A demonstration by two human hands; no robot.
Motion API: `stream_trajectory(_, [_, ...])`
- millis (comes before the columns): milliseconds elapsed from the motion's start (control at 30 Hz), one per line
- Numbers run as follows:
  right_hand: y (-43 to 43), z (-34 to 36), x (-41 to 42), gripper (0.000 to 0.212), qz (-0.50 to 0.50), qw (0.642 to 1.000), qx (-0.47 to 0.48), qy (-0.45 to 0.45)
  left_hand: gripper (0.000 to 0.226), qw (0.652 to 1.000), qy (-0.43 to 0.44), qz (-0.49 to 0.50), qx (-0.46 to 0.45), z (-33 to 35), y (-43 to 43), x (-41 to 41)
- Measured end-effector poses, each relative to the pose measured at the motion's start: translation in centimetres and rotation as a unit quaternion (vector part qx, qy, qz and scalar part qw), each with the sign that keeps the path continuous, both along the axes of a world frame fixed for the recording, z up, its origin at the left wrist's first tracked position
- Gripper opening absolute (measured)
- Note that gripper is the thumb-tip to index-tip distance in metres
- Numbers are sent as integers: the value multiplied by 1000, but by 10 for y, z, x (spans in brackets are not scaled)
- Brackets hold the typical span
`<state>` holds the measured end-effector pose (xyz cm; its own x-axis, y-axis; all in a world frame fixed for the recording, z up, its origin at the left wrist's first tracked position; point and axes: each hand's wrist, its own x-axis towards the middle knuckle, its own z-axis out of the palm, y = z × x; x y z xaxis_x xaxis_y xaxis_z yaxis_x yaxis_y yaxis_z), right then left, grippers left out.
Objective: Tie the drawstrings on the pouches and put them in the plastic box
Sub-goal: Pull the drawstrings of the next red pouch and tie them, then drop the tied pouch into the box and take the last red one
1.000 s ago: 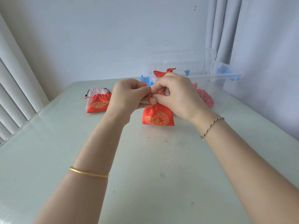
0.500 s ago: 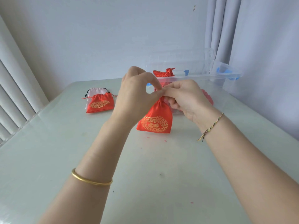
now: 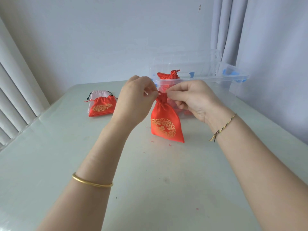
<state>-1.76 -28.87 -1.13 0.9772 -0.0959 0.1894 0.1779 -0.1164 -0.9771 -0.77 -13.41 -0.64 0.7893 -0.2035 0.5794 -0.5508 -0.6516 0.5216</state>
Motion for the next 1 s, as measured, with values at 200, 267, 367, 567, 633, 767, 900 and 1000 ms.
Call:
stream_trajectory(200, [-17,-10,9,22,-81,996,-34,-23,8,999,30,12,-14,-4,3,5])
stream_trajectory(267, [-18,-16,10,25,-104,992,-69,-18,10,999,43,-4,-12,-7,-2,4])
stream_trajectory(367, [-22,-18,7,20,-99,985,-142,5,9,995,90,-40,-30,-11,-6,4])
stream_trajectory(567, [-19,8,-11,17,22,983,-183,16,7,990,111,-64,-61,-10,-6,3])
stream_trajectory(633, [-11,9,-14,21,51,974,-222,9,8,988,114,-74,-70,-7,-7,1])
stream_trajectory(767, [-10,11,-18,10,19,963,-268,2,6,986,111,-89,-90,-4,-11,-6])
stream_trajectory(900, [-35,29,-21,14,-54,984,-165,-25,18,978,133,-67,-144,-5,-14,-1])
stream_trajectory(1000, [-56,55,-16,13,-129,980,-103,-108,22,977,142,-45,-151,1,-21,15])
